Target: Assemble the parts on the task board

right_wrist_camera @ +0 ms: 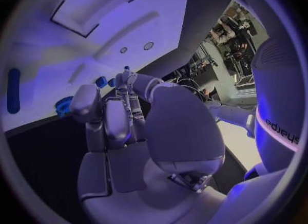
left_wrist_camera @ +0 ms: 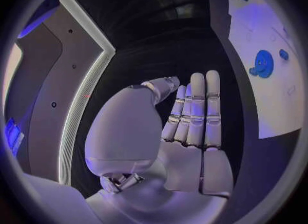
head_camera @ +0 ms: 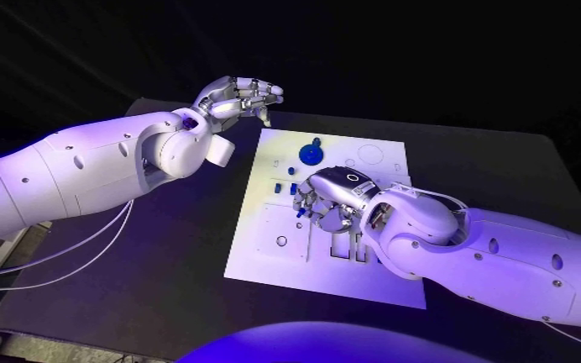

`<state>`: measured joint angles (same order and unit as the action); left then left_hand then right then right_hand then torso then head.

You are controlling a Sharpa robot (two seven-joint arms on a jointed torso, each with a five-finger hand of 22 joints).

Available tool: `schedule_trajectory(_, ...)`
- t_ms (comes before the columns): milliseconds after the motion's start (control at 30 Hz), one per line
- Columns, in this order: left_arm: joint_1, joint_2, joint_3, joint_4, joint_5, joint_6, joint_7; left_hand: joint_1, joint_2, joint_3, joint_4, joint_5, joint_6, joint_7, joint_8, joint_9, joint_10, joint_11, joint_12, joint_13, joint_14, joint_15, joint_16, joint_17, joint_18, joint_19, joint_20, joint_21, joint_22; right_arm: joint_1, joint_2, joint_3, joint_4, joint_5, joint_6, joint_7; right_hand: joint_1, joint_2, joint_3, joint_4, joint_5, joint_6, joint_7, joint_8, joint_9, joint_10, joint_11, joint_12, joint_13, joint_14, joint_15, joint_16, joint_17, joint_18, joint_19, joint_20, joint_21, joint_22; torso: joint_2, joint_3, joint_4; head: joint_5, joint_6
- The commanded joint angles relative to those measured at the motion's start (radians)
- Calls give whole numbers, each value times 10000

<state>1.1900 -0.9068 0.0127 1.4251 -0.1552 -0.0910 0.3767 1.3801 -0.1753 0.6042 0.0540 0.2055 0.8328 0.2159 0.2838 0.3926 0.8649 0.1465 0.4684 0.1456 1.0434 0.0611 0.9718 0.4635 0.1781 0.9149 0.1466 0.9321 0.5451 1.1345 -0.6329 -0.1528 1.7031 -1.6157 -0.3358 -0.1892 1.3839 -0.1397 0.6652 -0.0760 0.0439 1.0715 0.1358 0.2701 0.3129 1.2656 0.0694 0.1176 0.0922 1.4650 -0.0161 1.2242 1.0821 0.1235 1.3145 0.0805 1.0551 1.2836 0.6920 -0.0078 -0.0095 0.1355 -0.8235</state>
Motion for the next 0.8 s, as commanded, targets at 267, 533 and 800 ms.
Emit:
schedule_trajectory(267, 2, 83, 5, -64, 337, 215, 6, -77, -11, -60, -8, 40, -58, -21, -66, -14, -54, 20, -44, -11, -56, 40, -39, -15, 71, -17, 70, -56, -15, -201, 134, -30, -127, -487, 194, 104, 5, 76, 50, -4, 63, 28, 20, 27, 13, 97, -60, -28, 13, 144, -32, 40, 5, -117, 32, 17, -23, 4, 17, -1, 0, 89, -130)
schedule_trajectory(533, 2, 91, 5, -88, 383, 243, -17, -77, -11, -60, -8, 40, -58, -21, -66, -14, -54, 20, -44, -11, -56, 40, -39, -15, 71, -17, 70, -56, -15, -279, 139, -44, -178, -659, 183, 8, -1, 81, 56, -11, 63, 20, 23, 22, 15, 91, -56, -39, 13, 146, -28, 49, 15, -125, 48, 19, 11, 26, 18, -11, 22, 61, -172)
schedule_trajectory(800, 2, 89, 5, -103, 388, 259, -29, -77, -11, -60, -8, 40, -58, -21, -66, -14, -54, 20, -44, -11, -56, 40, -39, -15, 71, -17, 70, -56, -15, -293, 131, -56, -261, -754, 183, -32, -1, 81, 56, -11, 63, 20, 23, 22, 15, 91, -56, -39, 13, 146, -28, 49, 15, -125, 48, 19, 11, 26, 13, -19, 9, 91, -194)
